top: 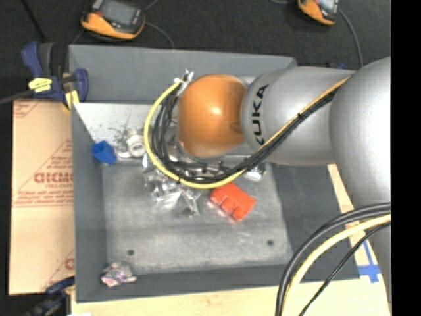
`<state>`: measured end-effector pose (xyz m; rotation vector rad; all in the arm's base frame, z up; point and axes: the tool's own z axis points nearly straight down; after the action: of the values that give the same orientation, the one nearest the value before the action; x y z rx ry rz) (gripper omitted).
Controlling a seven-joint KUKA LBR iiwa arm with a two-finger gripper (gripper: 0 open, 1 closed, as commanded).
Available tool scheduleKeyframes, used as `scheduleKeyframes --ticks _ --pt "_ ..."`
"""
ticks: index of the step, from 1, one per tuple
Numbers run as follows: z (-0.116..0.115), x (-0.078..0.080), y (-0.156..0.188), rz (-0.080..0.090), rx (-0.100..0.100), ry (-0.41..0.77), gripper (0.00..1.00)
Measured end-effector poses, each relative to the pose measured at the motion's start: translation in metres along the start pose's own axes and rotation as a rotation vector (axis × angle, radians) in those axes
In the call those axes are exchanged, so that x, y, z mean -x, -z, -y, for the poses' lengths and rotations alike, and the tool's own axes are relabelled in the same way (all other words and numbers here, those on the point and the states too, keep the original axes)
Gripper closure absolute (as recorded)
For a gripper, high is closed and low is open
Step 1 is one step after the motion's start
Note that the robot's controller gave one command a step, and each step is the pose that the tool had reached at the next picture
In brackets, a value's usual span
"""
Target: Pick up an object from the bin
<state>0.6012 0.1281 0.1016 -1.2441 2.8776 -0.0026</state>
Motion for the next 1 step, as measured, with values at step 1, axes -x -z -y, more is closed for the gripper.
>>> scheduleKeyframes --ticks 1 --pt "0.0324 0.008 0.013 -0.001 0.002 0.288 0.0"
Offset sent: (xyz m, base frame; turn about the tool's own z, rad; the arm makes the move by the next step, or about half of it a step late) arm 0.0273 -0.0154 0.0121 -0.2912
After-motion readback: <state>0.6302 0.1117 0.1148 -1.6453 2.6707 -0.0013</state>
